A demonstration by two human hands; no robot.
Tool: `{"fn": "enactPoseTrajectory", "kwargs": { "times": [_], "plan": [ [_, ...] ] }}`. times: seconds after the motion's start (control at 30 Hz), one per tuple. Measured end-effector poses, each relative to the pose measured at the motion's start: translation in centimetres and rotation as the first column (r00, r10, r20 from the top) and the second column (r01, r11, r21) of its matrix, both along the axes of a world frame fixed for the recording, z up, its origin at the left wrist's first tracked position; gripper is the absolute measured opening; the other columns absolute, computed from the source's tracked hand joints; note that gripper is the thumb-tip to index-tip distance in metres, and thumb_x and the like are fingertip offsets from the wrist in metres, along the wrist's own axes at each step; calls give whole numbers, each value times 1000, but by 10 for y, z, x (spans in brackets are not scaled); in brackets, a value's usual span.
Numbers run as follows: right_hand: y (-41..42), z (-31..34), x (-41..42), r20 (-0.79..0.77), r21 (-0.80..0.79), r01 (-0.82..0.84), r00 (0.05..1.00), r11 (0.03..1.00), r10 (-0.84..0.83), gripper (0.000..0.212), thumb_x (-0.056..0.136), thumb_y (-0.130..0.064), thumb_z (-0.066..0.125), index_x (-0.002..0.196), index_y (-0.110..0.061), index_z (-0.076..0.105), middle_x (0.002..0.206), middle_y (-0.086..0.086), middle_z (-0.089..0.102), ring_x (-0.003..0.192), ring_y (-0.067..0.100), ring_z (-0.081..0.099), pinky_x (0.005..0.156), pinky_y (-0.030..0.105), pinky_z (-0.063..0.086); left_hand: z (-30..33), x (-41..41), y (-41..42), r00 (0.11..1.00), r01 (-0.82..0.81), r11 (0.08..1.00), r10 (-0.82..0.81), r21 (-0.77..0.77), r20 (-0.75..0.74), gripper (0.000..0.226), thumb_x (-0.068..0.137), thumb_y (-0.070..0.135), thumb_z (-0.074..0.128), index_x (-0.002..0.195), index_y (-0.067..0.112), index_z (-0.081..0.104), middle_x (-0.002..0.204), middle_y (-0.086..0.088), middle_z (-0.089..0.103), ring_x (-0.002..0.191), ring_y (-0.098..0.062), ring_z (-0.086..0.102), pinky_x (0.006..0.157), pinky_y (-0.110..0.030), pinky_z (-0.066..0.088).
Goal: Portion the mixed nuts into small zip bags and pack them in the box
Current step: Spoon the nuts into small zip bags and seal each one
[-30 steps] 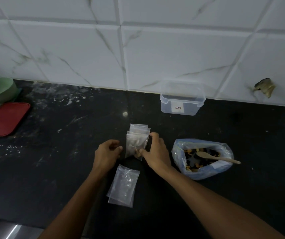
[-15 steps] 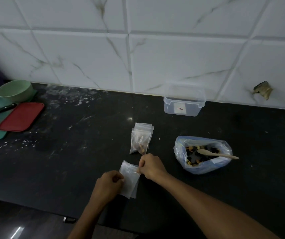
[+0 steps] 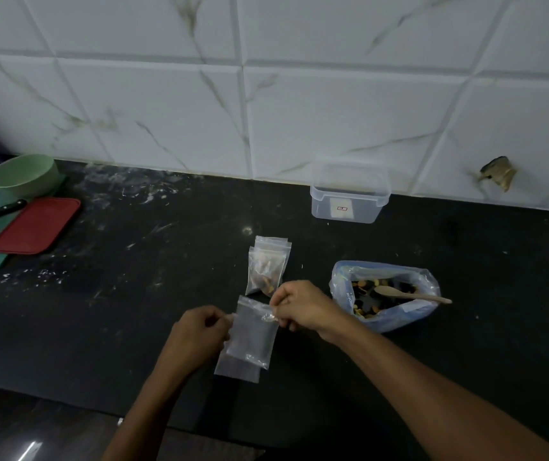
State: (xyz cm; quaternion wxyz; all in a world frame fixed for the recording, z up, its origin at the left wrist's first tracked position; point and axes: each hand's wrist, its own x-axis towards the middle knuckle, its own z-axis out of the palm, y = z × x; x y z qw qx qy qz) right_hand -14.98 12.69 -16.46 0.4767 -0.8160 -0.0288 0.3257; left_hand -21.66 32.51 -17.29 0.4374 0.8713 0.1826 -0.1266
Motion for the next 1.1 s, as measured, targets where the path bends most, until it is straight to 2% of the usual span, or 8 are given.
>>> {"fn": "enactPoseTrajectory", "kwargs": {
  "times": [0.1, 0.2, 0.47, 0.7, 0.8, 0.87, 1.0, 1.1],
  "plan": [
    [-16, 23, 6, 50, 64, 84, 995, 994, -87, 25, 88, 0, 60, 110, -9, 66, 98, 14, 70, 72, 10, 62, 59, 17, 52, 20, 10, -14, 996, 55, 998, -52, -39, 77, 19, 97, 26, 56, 84, 21, 69, 79, -1, 71, 69, -9, 67, 62, -23, 49],
    [-34, 41, 10, 127, 65, 204, 969, 977, -210, 17, 89, -3, 61, 102, -11, 70, 93, 9, 70, 75, 11, 64, 62, 18, 53, 36, 27, -37, 979, 146, 987, -133, -74, 153, 17, 98, 27, 54, 89, 21, 67, 84, 0, 70, 70, -3, 66, 61, -16, 45],
    [-74, 53, -2, 413, 11, 422, 824, 906, -389, 13, 89, -12, 64, 80, -20, 66, 72, -2, 68, 65, 9, 67, 54, 18, 54, 48, 65, -120, 933, 283, 949, -240, -136, 268, 28, 95, 45, 53, 87, 22, 66, 82, -1, 70, 76, -12, 68, 71, -30, 57],
    [-97, 42, -15, 371, 28, 518, 789, 855, -490, 13, 86, -21, 69, 74, -20, 63, 71, 0, 69, 69, 12, 67, 74, 34, 58, 40, 70, -162, 915, 302, 945, -251, -125, 316, 26, 95, 31, 54, 80, 15, 68, 75, -2, 71, 73, -15, 69, 72, -41, 58],
    [-103, 38, -17, 314, 9, 482, 831, 876, -460, 5, 88, -21, 65, 87, -17, 67, 81, 2, 72, 79, 15, 69, 82, 39, 57, 38, 69, -169, 907, 331, 939, -288, -97, 309, 27, 94, 26, 54, 76, 11, 67, 72, -5, 70, 71, -18, 69, 71, -42, 57],
    [-105, 37, -18, 303, -11, 483, 836, 876, -457, 10, 89, -21, 62, 94, -14, 67, 83, 4, 72, 79, 17, 69, 81, 41, 58, 37, 70, -173, 904, 341, 937, -305, -75, 300, 27, 94, 22, 53, 76, 9, 67, 72, -7, 70, 71, -19, 68, 68, -38, 55],
    [-109, 36, -19, 399, -68, 497, 808, 865, -433, 10, 91, -17, 58, 93, -11, 66, 79, 4, 71, 73, 13, 68, 74, 31, 57, 39, 70, -179, 886, 374, 928, -361, 13, 292, 26, 93, 19, 53, 70, 15, 66, 66, -2, 67, 56, -7, 59, 54, -25, 45],
    [-113, 34, -19, 506, -163, 492, 786, 855, -356, 7, 91, -17, 59, 87, -15, 65, 72, -3, 67, 65, 5, 62, 60, 17, 49, 39, 71, -179, 870, 403, 913, -405, 68, 280, 28, 92, 21, 56, 64, 22, 59, 61, 2, 61, 53, -5, 54, 54, -23, 44]
  ]
}}
